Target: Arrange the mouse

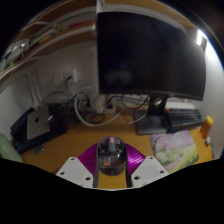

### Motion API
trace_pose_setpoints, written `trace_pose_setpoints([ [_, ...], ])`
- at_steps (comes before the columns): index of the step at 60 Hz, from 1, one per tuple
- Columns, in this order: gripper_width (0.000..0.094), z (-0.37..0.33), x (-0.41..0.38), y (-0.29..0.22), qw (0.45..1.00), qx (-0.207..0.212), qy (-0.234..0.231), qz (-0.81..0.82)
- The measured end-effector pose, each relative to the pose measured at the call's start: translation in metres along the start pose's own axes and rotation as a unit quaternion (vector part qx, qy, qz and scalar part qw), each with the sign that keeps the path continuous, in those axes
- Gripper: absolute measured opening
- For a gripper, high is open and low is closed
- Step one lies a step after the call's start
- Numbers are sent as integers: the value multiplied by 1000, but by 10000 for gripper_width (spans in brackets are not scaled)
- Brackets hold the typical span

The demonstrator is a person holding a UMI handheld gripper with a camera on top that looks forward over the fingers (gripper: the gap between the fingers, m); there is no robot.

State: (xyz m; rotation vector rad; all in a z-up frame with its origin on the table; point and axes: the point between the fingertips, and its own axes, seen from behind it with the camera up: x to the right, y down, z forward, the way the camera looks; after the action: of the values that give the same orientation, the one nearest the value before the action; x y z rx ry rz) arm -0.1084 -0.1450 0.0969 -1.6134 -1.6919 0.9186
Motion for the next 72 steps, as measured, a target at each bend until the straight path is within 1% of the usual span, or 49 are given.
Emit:
trace_pose_setpoints([
  [7,380,-14,78,-43,999,28,33,8],
  [13,379,-8,165,-48,996,26,79,18],
  [19,378,7,236,-27,993,8,112,27],
  [29,378,51,294,31,995,-31,94,31],
  [37,412,71,303,65,995,-56,75,41],
  [40,438,74,304,73,995,-63,72,36],
  [42,457,76,305,70,996,-54,71,27],
  [46,491,76,304,71,996,-55,68,16],
  [47,521,76,304,71,996,-57,66,15],
  [48,590,76,304,71,996,-58,65,14],
  [51,736,74,305,72,995,-68,68,18],
  [54,881,67,304,68,995,-67,69,22],
  [55,850,63,303,66,995,-67,70,24],
  [56,845,58,302,63,995,-67,70,27],
  [58,861,47,298,59,995,-69,68,28],
  [62,858,18,288,52,994,-77,72,28],
  [65,857,-9,276,48,993,-88,73,27],
  [72,855,-77,237,39,993,-94,66,34],
])
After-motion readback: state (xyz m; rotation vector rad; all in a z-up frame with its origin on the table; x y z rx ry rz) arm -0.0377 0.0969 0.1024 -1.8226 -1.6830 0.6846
